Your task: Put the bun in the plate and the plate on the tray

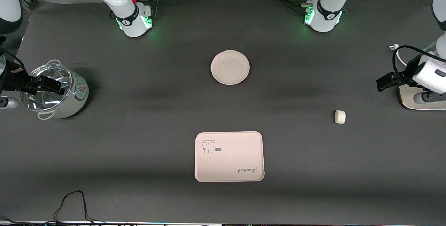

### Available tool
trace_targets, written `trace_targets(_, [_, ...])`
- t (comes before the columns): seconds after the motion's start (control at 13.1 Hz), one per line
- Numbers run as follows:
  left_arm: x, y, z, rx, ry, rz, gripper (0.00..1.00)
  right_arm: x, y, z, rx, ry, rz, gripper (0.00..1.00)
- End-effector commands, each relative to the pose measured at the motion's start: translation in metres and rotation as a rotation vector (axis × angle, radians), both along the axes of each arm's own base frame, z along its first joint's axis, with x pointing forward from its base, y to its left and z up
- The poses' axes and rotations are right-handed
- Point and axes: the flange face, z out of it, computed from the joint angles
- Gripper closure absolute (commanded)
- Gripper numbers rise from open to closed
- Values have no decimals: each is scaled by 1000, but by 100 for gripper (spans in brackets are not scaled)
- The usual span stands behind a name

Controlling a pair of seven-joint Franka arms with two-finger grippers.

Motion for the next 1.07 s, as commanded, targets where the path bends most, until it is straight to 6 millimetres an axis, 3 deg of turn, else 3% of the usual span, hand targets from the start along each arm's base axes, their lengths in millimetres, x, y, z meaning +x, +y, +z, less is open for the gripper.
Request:
trace_targets(0.0, [-11,-2,9,-2,10,-5,0,-7,-3,5,-22,-6,25,0])
trace_targets(0.54, [-9,-9,20,-8,4,-14,0,-8,-5,6,-19,-11,77,0])
trace_targets(1.0, [-13,-4,9,-7,60,-6,0,-9,-4,7,-18,-9,85,0])
